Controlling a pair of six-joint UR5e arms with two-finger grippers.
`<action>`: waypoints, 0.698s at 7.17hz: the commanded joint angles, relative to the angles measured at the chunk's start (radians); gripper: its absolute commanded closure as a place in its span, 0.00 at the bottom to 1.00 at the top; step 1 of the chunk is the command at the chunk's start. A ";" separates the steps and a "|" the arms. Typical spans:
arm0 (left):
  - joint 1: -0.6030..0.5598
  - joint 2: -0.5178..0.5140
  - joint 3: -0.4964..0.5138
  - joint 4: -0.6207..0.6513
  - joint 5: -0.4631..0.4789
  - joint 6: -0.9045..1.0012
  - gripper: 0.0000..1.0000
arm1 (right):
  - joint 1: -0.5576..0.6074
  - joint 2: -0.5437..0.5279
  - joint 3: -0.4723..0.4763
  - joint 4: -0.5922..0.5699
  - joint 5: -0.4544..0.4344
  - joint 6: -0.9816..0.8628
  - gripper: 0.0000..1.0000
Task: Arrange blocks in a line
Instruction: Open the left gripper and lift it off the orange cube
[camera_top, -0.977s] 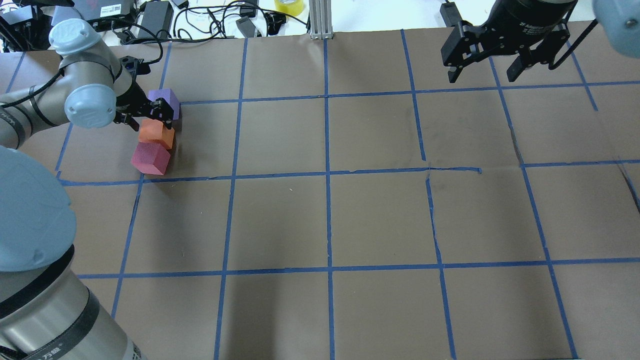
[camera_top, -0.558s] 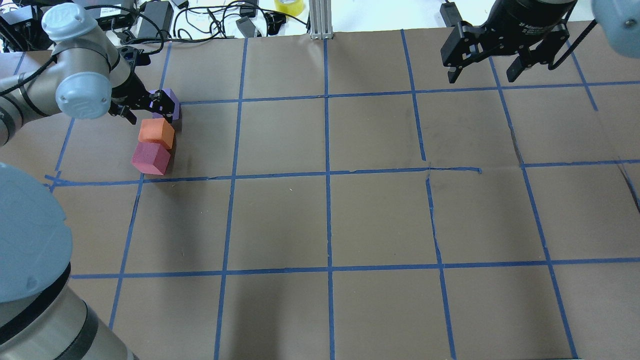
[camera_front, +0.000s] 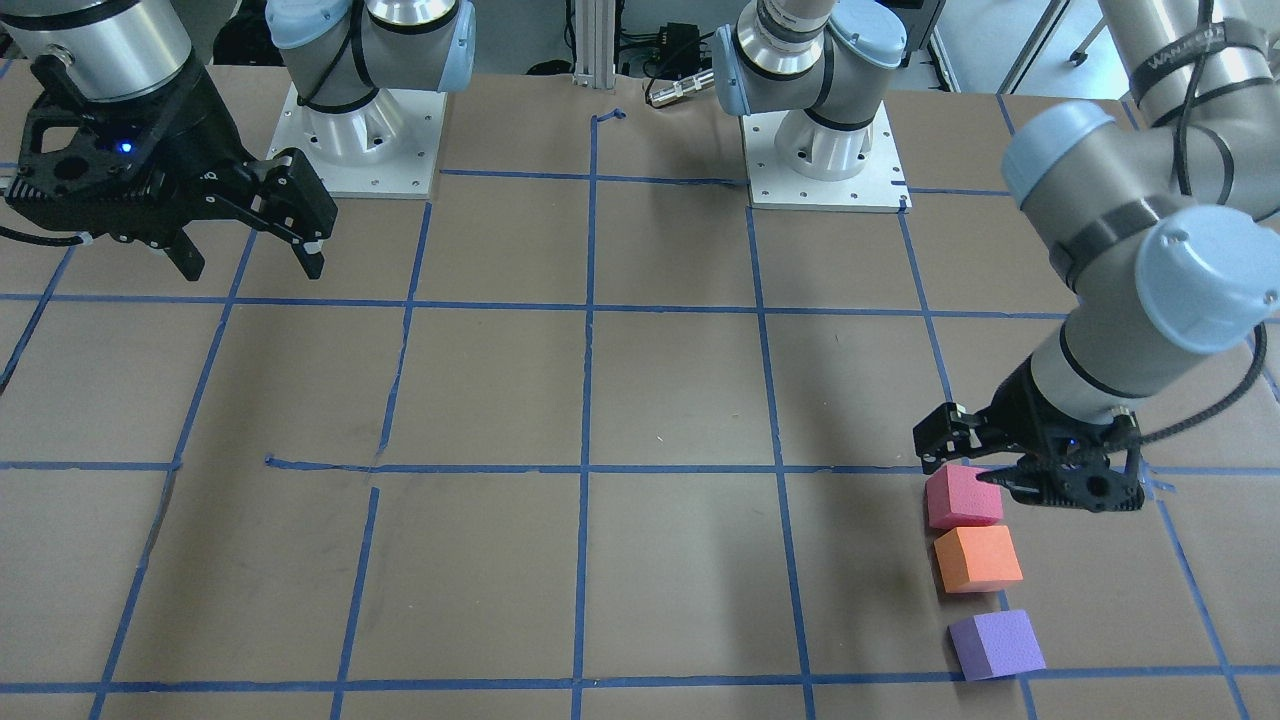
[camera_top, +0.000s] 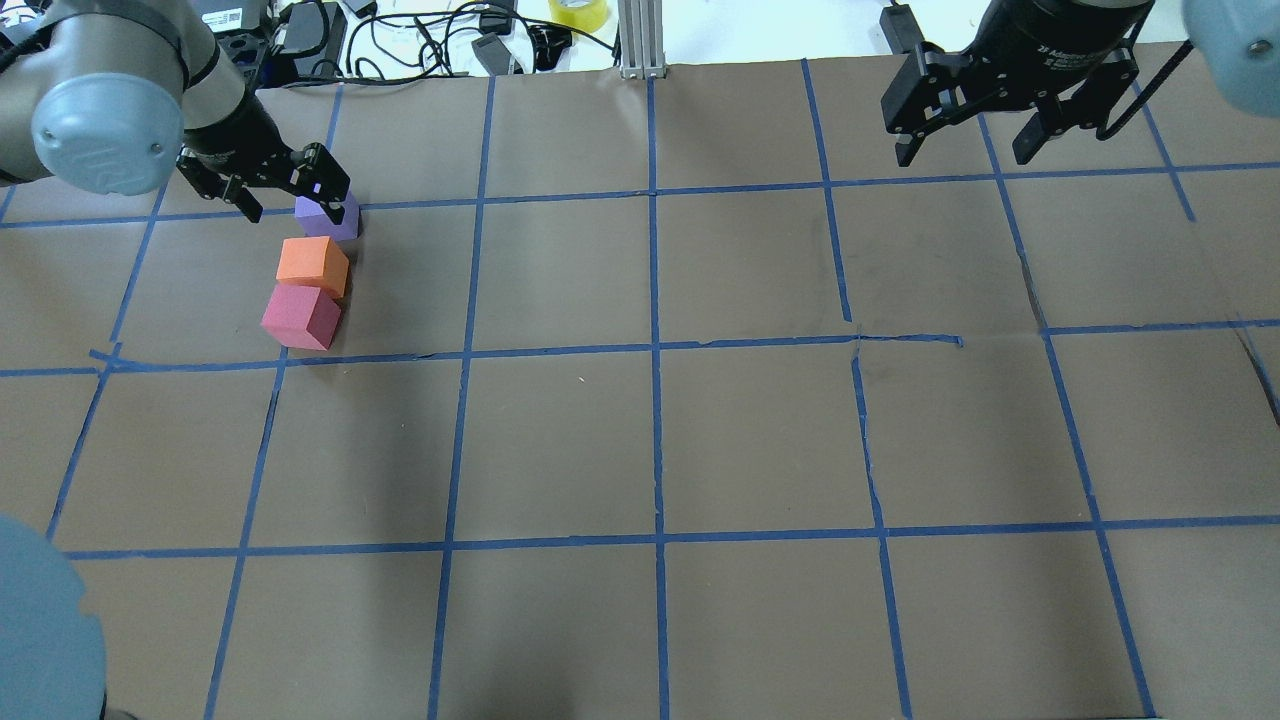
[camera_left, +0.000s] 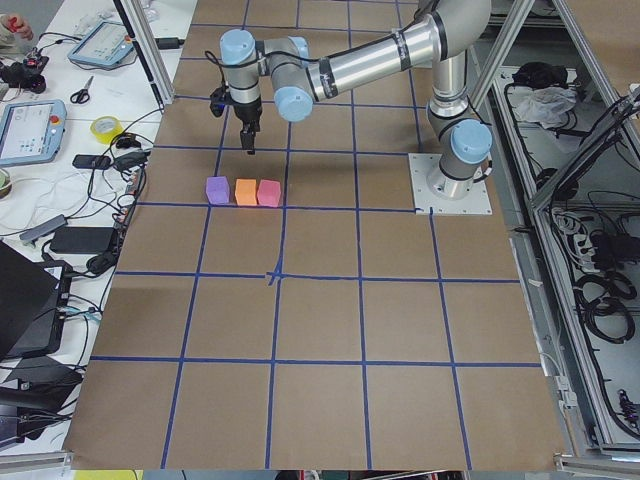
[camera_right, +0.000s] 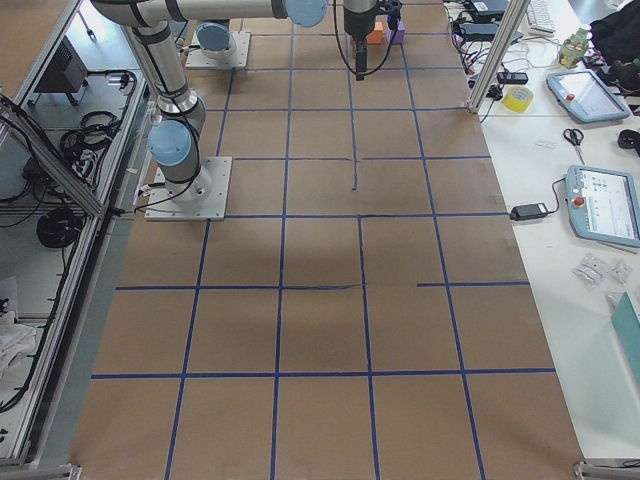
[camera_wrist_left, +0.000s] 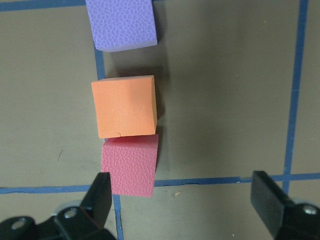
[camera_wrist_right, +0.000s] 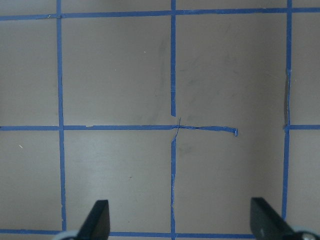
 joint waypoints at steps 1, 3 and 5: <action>-0.056 0.087 -0.003 -0.064 0.008 -0.003 0.00 | 0.000 0.001 0.001 -0.001 0.000 -0.001 0.00; -0.074 0.147 -0.005 -0.158 0.010 -0.017 0.00 | 0.000 0.001 0.001 -0.001 0.000 -0.001 0.00; -0.080 0.187 -0.002 -0.207 0.001 -0.037 0.00 | 0.000 0.000 0.001 -0.001 0.000 -0.001 0.00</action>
